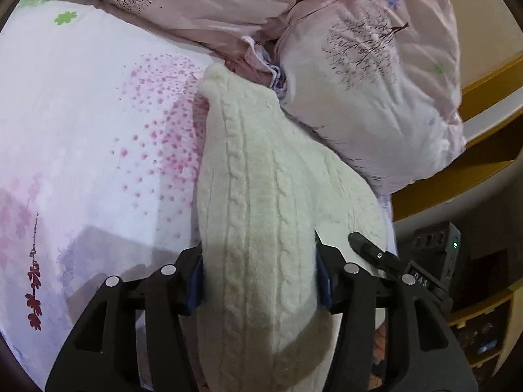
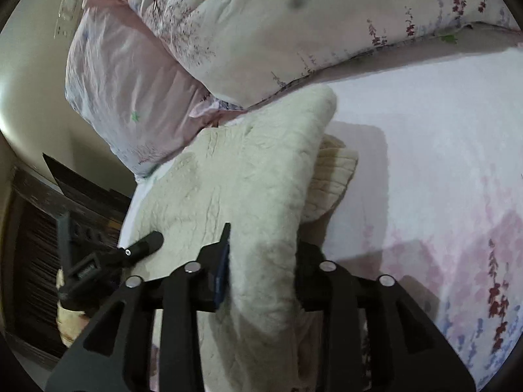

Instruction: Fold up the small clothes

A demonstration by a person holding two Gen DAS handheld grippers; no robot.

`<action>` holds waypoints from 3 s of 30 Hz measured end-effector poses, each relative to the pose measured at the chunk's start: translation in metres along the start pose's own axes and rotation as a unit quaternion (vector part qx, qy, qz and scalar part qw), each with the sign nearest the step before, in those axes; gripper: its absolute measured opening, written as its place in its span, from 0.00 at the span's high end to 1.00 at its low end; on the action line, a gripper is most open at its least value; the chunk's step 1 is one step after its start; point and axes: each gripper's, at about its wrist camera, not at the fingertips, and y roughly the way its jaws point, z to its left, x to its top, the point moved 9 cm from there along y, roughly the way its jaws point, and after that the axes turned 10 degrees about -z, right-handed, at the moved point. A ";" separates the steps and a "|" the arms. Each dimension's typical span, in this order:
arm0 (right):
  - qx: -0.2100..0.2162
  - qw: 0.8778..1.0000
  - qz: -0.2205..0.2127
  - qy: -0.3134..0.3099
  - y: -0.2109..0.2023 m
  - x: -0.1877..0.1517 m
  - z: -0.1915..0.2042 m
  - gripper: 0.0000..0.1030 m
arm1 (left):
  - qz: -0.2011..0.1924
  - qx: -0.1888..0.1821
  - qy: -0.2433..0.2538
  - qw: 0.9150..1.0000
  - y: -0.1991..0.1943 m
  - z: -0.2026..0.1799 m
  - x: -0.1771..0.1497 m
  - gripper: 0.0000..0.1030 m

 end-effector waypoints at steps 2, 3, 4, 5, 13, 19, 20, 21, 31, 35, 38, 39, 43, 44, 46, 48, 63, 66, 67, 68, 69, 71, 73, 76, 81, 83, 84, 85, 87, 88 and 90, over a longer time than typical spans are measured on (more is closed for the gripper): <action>-0.009 1.000 -0.011 0.000 -0.008 0.009 -0.003 0.61 | -0.002 0.006 0.014 1.000 -0.004 -0.001 0.000 0.43; -0.012 1.000 -0.016 0.002 -0.009 0.012 -0.005 0.60 | -0.003 0.008 0.021 1.000 -0.004 -0.002 0.000 0.42; -0.013 1.000 -0.020 0.008 -0.009 0.017 -0.006 0.58 | -0.004 0.010 0.026 1.000 -0.003 -0.003 -0.001 0.40; -0.016 0.999 -0.027 0.015 -0.009 0.022 -0.010 0.58 | -0.005 0.012 0.027 1.000 -0.001 -0.003 -0.001 0.38; -0.082 0.995 -0.040 -0.039 0.001 0.029 -0.019 0.83 | -0.010 0.027 0.028 0.999 -0.013 0.007 -0.003 0.35; -0.099 0.987 -0.089 -0.088 -0.051 0.021 -0.011 0.61 | -0.019 0.031 0.056 0.998 -0.046 0.003 -0.017 0.32; -0.094 0.984 -0.101 -0.112 -0.064 0.017 -0.005 0.61 | -0.022 0.035 0.064 0.997 -0.051 0.003 -0.020 0.32; -0.088 0.983 -0.105 -0.126 -0.070 0.013 0.001 0.61 | -0.026 0.040 0.074 0.996 -0.055 0.003 -0.023 0.31; -0.142 0.959 -0.016 -0.247 -0.047 -0.055 0.012 0.62 | -0.041 0.098 0.169 0.980 -0.049 0.003 -0.040 0.24; -0.141 0.960 -0.046 -0.239 -0.066 -0.052 0.021 0.50 | -0.072 0.112 0.201 0.970 -0.065 -0.008 -0.044 0.24; -0.153 0.953 -0.080 -0.249 -0.090 -0.053 0.026 0.36 | -0.089 0.121 0.226 0.963 -0.084 -0.011 -0.050 0.18; -0.149 0.954 -0.088 -0.246 -0.097 -0.055 0.026 0.35 | -0.092 0.122 0.228 0.962 -0.089 -0.010 -0.053 0.13; -0.141 0.957 -0.104 -0.231 -0.116 -0.070 0.025 0.29 | -0.084 0.133 0.234 0.959 -0.106 -0.001 -0.070 0.09; -0.142 0.957 -0.104 -0.231 -0.118 -0.075 0.026 0.27 | -0.079 0.137 0.235 0.959 -0.109 0.002 -0.075 0.09; -0.144 0.956 -0.101 -0.236 -0.123 -0.087 0.026 0.23 | -0.067 0.145 0.236 0.959 -0.113 0.006 -0.086 0.06; -0.151 0.952 -0.103 -0.244 -0.130 -0.097 0.029 0.15 | -0.061 0.159 0.239 0.956 -0.117 0.010 -0.094 0.01; -0.181 0.952 -0.027 -0.247 -0.126 -0.158 0.024 0.02 | -0.010 0.235 0.269 0.934 -0.124 0.018 -0.136 0.01; -0.199 0.947 -0.013 -0.251 -0.124 -0.166 0.018 0.02 | -0.001 0.248 0.274 0.929 -0.124 0.020 -0.140 0.01; -0.203 0.947 -0.008 -0.251 -0.124 -0.168 0.016 0.02 | 0.005 0.252 0.276 0.928 -0.123 0.019 -0.142 0.01; -0.203 0.947 -0.005 -0.250 -0.123 -0.169 0.014 0.02 | 0.008 0.255 0.278 0.926 -0.122 0.020 -0.143 0.01; -0.205 0.946 0.000 -0.249 -0.123 -0.170 0.013 0.02 | 0.010 0.257 0.279 0.925 -0.122 0.019 -0.146 0.01; -0.212 0.944 0.005 -0.251 -0.122 -0.171 0.009 0.02 | 0.018 0.264 0.281 0.922 -0.119 0.020 -0.149 0.01; -0.218 0.942 0.010 -0.253 -0.121 -0.172 0.007 0.02 | 0.023 0.266 0.281 0.922 -0.117 0.020 -0.151 0.01; -0.223 0.942 0.015 -0.252 -0.120 -0.172 0.003 0.02 | 0.027 0.264 0.274 0.924 -0.115 0.021 -0.151 0.01; -0.228 0.939 0.022 -0.258 -0.118 -0.174 -0.001 0.02 | 0.032 0.261 0.272 0.926 -0.113 0.022 -0.150 0.01; -0.226 0.938 0.023 -0.261 -0.118 -0.174 0.000 0.02 | 0.033 0.259 0.274 0.926 -0.112 0.022 -0.150 0.01; -0.226 0.938 0.023 -0.261 -0.118 -0.175 0.000 0.02 | 0.032 0.259 0.274 0.926 -0.112 0.022 -0.149 0.01; -0.227 0.938 0.023 -0.262 -0.118 -0.174 0.000 0.02 | 0.032 0.259 0.274 0.926 -0.112 0.022 -0.150 0.01; -0.226 0.938 0.022 -0.262 -0.119 -0.174 0.000 0.02 | 0.031 0.258 0.275 0.926 -0.112 0.022 -0.149 0.01; -0.226 0.938 0.023 -0.263 -0.119 -0.173 -0.001 0.02 | 0.029 0.258 0.275 0.926 -0.112 0.022 -0.149 0.01; -0.226 0.938 0.023 -0.262 -0.118 -0.174 -0.001 0.02 | 0.028 0.259 0.274 0.926 -0.112 0.022 -0.149 0.01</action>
